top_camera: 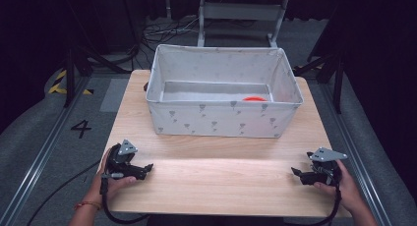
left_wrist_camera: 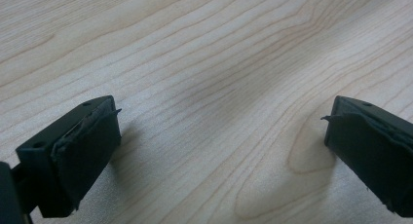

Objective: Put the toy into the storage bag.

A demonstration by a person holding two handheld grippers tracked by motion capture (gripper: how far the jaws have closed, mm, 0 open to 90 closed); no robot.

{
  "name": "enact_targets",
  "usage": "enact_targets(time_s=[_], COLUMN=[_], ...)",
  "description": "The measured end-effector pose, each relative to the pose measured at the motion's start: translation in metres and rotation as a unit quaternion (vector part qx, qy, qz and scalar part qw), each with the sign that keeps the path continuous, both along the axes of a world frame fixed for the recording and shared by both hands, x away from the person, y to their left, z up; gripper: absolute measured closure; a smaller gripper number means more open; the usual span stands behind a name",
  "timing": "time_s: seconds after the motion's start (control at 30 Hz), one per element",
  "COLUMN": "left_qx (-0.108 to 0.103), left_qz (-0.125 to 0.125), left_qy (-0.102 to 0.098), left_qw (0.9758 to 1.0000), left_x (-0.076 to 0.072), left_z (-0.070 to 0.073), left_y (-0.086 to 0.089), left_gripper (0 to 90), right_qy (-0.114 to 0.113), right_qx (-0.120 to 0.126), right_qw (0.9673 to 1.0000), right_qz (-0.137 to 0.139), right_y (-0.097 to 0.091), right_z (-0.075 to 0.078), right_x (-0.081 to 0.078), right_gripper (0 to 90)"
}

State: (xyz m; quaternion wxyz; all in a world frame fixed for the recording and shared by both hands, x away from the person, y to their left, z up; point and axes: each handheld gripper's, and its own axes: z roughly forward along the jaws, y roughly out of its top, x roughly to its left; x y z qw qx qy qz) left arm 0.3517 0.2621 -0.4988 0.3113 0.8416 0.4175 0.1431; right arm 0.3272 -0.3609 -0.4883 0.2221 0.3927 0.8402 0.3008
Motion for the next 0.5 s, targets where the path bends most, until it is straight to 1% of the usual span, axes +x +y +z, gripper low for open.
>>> enact_targets(time_s=[0.07,0.1,0.13,0.23,0.27,0.3,0.33,0.4,0.5], left_qx=[0.000,-0.004,0.000,0.000,0.000,0.000,0.000,0.000,0.000], left_qz=[0.000,0.000,0.000,0.000,0.000,0.000,0.000,0.000,0.000], left_qy=[0.000,0.004,0.000,0.000,0.000,0.000,0.000,0.000,0.000], left_qw=[1.0000,1.0000,1.0000,1.0000,1.0000,1.0000,1.0000,1.0000,1.0000], left_x=[0.000,0.000,0.000,0.000,0.000,0.000,0.000,0.000,0.000], left_z=[0.000,0.000,0.000,0.000,0.000,0.000,0.000,0.000,0.000], left_y=[0.000,0.000,0.000,0.000,0.000,0.000,0.000,0.000,0.000], left_gripper=[0.2,0.2,0.2,0.2,0.2,0.2,0.2,0.2,0.2], right_qy=[-0.003,-0.003,0.000,0.003,0.003,0.005,0.011,0.021,0.021], right_qx=[0.006,0.014,0.019,0.047,0.047,0.057,0.072,0.081,0.081], right_qw=[0.9999,0.9998,0.9997,0.9983,0.9983,0.9977,0.9964,0.9952,0.9952], right_qz=[-0.009,-0.013,-0.017,-0.033,-0.033,-0.037,-0.043,-0.051,-0.052], right_y=[-0.004,-0.008,-0.010,-0.018,-0.018,-0.021,-0.023,-0.027,-0.027], right_z=[-0.004,-0.007,-0.009,-0.013,-0.013,-0.014,-0.016,-0.016,-0.017], right_x=[-0.003,-0.004,-0.005,-0.006,-0.006,-0.006,-0.006,-0.005,-0.005], right_gripper=[16.4,16.4,15.8,16.2,16.2,15.9,15.4,15.1,14.8])
